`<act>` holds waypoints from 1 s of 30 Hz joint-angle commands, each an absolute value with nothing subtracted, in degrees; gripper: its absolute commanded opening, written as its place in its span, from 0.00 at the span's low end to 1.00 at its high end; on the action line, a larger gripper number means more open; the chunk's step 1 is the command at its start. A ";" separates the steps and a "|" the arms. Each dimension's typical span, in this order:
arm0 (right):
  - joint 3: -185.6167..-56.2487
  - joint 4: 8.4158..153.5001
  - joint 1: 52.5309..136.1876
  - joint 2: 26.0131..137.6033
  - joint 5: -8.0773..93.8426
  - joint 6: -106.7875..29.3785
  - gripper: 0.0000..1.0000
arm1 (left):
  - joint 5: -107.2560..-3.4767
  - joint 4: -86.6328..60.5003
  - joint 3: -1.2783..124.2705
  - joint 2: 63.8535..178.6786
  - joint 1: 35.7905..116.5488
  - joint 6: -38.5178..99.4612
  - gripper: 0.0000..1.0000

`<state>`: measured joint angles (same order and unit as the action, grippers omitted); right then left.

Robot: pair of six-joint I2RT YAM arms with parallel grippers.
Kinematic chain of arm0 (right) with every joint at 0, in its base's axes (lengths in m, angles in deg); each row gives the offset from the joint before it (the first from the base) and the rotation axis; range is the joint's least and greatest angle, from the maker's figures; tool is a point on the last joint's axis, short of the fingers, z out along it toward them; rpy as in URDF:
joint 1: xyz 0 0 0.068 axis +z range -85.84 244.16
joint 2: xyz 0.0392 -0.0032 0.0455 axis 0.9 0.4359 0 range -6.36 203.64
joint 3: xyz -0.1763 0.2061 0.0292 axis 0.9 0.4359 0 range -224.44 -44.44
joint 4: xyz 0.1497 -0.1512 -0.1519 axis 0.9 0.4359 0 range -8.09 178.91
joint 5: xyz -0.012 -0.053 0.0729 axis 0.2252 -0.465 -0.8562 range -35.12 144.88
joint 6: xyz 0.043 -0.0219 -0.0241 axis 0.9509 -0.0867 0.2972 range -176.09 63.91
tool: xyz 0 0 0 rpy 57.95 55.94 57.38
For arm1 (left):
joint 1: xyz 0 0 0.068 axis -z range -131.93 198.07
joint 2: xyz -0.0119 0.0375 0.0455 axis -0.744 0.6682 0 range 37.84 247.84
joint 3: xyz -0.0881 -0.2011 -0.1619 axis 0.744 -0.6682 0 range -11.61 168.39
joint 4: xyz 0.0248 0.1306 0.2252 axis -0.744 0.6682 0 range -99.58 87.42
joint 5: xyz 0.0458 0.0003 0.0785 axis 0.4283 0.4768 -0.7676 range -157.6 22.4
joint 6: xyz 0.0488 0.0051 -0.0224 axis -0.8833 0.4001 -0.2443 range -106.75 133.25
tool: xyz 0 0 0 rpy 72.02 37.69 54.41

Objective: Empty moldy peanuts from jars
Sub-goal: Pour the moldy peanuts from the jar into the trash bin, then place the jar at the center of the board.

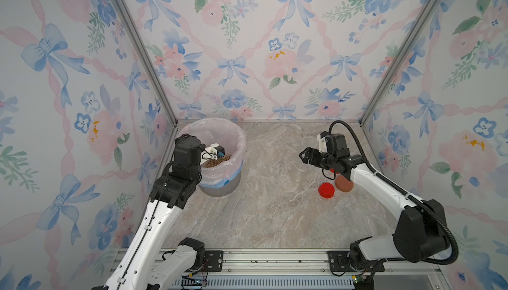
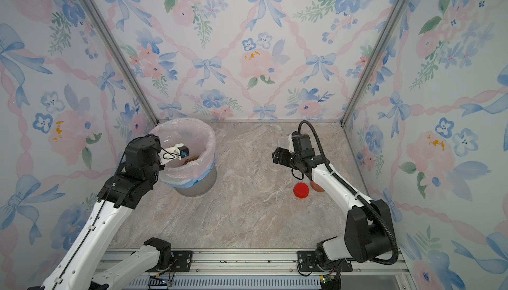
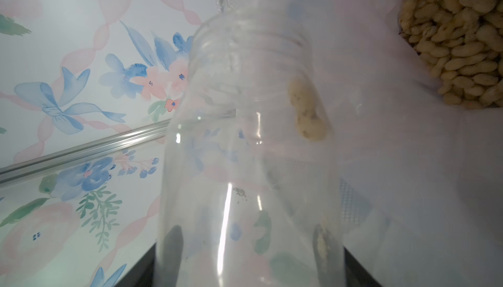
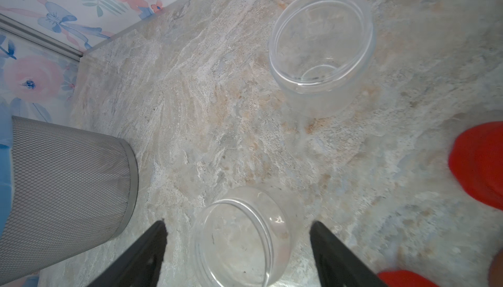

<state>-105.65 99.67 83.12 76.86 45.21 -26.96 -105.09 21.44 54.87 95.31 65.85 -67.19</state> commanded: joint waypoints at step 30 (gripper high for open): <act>-114.47 96.26 84.10 75.05 23.08 -27.31 0.86 | -63.93 19.11 71.01 96.98 72.58 -37.03 0.18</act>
